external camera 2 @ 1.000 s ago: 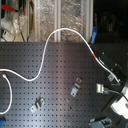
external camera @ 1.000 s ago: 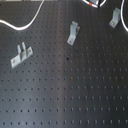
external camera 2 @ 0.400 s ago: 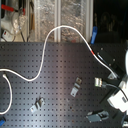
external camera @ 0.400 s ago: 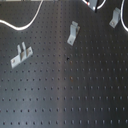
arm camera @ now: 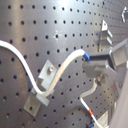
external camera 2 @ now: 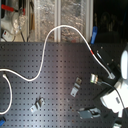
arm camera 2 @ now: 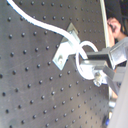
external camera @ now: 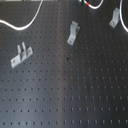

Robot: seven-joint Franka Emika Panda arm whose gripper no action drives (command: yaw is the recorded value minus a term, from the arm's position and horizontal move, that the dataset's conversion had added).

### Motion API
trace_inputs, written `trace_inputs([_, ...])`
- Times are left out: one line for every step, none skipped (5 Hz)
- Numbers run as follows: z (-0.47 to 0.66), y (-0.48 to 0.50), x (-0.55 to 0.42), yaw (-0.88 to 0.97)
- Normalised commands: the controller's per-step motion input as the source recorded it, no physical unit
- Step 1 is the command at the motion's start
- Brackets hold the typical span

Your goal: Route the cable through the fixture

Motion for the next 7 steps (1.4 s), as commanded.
trace_inputs([0.00,-0.041,-0.150,0.00])
trace_inputs([0.18,-0.199,-0.335,-0.06])
trace_inputs([0.18,-0.178,-0.288,-0.11])
trace_inputs([0.05,-0.055,-0.085,0.00])
trace_inputs([0.20,-0.113,-0.172,0.00])
trace_inputs([0.47,-0.146,-0.225,-0.07])
trace_inputs([0.29,0.144,-0.263,0.00])
